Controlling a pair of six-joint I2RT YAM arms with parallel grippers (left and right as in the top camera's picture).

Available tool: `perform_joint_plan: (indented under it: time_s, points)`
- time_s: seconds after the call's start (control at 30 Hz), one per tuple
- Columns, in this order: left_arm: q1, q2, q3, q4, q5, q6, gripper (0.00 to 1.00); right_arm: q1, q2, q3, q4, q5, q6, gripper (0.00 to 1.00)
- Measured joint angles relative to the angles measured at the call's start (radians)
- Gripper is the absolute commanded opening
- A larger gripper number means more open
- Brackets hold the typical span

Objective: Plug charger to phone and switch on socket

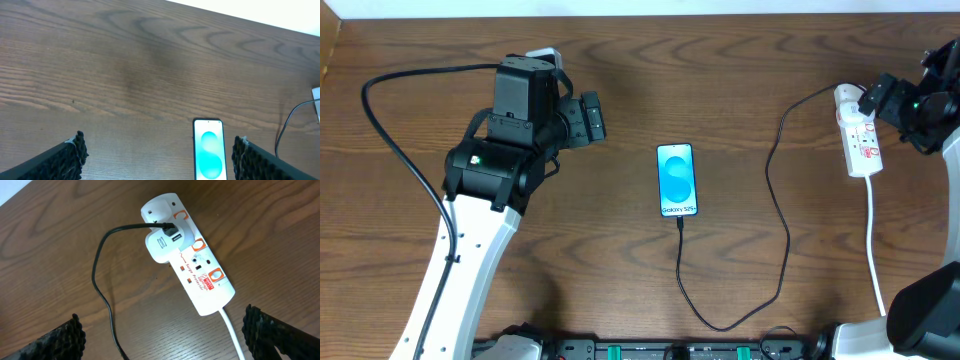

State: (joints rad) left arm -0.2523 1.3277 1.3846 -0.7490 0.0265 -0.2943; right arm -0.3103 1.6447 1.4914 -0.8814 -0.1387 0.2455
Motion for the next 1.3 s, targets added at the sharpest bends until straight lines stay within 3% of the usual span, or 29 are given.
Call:
perform_joint_plan:
  time_s: [0.33, 0.5, 1.0, 1.3]
  points:
    - [0.000, -0.004, -0.007, -0.070, -0.016, 0.003, 0.93, 0.000, 0.000, 0.000, 0.000, 0.000, 0.000, 0.99]
    - [0.000, -0.071, -0.111, -0.027, -0.028, 0.003, 0.93, 0.000, 0.000, 0.000, 0.000, 0.000, 0.000, 0.99]
    - [0.000, -0.545, -0.792, 0.629, -0.051, 0.018, 0.93, 0.000, 0.000, 0.000, 0.000, -0.003, 0.000, 0.99]
    - [0.000, -0.808, -1.022, 0.898, -0.063, 0.198, 0.93, 0.000, 0.000, 0.000, -0.001, -0.003, 0.000, 0.99]
